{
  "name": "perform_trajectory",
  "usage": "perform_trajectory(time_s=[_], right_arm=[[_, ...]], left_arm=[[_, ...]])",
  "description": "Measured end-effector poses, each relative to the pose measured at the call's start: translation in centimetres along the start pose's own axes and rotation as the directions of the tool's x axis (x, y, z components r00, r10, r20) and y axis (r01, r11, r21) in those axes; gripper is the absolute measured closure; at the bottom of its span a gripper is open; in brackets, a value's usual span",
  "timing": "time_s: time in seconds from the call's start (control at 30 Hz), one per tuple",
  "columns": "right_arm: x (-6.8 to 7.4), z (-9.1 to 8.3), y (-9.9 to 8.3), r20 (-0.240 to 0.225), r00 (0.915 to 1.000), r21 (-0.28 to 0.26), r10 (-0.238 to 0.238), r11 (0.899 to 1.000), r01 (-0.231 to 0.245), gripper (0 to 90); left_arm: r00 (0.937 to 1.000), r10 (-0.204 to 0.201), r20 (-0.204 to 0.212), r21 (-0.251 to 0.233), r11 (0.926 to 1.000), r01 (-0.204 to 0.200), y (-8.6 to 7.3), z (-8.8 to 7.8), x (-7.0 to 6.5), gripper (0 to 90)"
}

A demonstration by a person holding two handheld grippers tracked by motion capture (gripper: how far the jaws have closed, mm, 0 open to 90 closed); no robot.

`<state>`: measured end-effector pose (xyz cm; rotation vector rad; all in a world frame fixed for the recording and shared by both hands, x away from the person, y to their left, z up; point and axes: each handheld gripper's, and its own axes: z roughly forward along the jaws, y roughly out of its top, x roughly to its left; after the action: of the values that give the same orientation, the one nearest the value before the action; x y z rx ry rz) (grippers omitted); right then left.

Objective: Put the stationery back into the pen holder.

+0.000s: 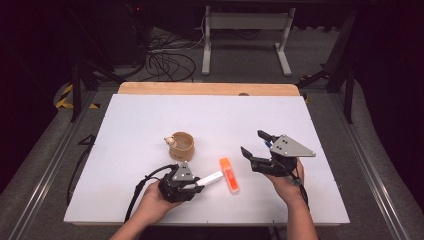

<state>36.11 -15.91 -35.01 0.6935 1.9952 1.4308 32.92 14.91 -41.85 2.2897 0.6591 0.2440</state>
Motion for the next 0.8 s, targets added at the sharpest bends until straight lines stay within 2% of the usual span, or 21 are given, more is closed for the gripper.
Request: perform_trajectory(time_s=[0.07,0.17,0.2,0.4,0.6,0.8], right_arm=[[0.1,0.1,0.0,-0.007,1.0000,0.004,-0.006,1.000,0.006,30.9],[0.6,0.3,0.0,-0.035,0.9979,0.027,-0.054,0.998,0.055,37.7],[0.6,0.3,0.0,-0.035,0.9979,0.027,-0.054,0.998,0.055,37.7],[1.3,0.8,-0.1,-0.068,0.9904,0.054,-0.121,0.991,0.124,45.2],[2.1,1.3,-0.2,-0.101,0.9767,0.067,-0.189,0.978,0.196,48.1],[2.8,1.7,-0.3,-0.128,0.9644,0.074,-0.231,0.968,0.242,49.0]], left_arm=[[1.0000,0.000,-0.003,-0.004,1.0000,0.000,0.1,-0.2,0.0,66.5],[1.0000,-0.003,-0.001,-0.009,1.0000,0.003,0.2,-0.4,0.0,66.5],[1.0000,-0.005,0.000,-0.014,0.9999,0.005,0.2,-0.4,0.1,66.5],[1.0000,-0.003,-0.009,-0.028,0.9996,0.003,0.3,-0.8,0.1,66.6],[0.9999,-0.006,-0.008,-0.048,0.9988,0.006,0.4,-1.1,0.1,66.6],[0.9999,-0.011,-0.010,-0.067,0.9977,0.010,0.6,-1.5,0.2,66.6]])
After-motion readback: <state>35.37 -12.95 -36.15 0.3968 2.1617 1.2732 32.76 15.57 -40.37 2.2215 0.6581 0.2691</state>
